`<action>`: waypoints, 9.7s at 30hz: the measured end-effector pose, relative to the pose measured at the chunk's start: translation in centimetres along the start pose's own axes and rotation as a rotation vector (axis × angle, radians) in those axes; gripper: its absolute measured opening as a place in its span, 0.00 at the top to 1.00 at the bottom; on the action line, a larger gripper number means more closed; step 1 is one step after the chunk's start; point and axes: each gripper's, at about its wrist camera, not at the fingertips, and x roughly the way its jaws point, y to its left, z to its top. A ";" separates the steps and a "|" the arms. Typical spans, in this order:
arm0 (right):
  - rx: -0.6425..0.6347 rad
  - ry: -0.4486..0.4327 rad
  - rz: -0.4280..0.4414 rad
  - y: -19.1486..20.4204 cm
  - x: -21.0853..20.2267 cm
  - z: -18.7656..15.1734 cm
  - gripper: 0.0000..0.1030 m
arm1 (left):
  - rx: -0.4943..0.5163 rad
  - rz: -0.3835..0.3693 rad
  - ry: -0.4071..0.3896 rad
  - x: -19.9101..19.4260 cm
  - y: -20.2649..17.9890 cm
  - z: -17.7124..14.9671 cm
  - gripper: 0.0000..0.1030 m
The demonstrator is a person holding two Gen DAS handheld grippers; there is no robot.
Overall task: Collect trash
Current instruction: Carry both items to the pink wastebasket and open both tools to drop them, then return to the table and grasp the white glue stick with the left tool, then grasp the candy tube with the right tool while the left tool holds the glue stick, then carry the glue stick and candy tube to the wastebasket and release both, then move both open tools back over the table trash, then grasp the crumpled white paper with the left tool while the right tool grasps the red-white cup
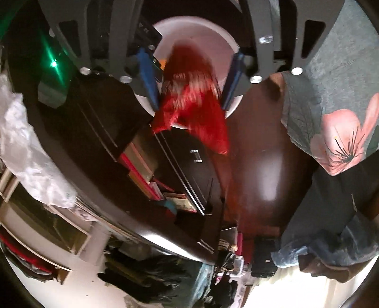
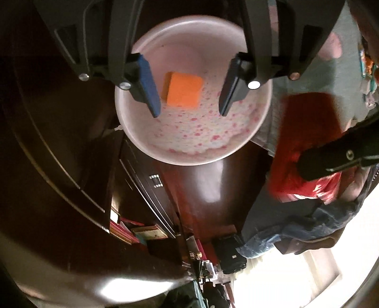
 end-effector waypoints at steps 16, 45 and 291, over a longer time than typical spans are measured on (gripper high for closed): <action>-0.007 -0.024 -0.024 0.3 -1.3 -0.6 0.33 | -0.072 -0.035 -0.046 -2.5 1.1 0.2 0.16; -0.314 -0.166 0.132 15.5 -12.1 -2.5 0.17 | 0.025 0.345 0.046 -11.8 26.0 -0.2 0.04; -0.574 0.050 0.334 28.0 -12.7 -10.9 0.11 | -0.424 0.641 -0.033 -18.8 32.8 -8.3 0.53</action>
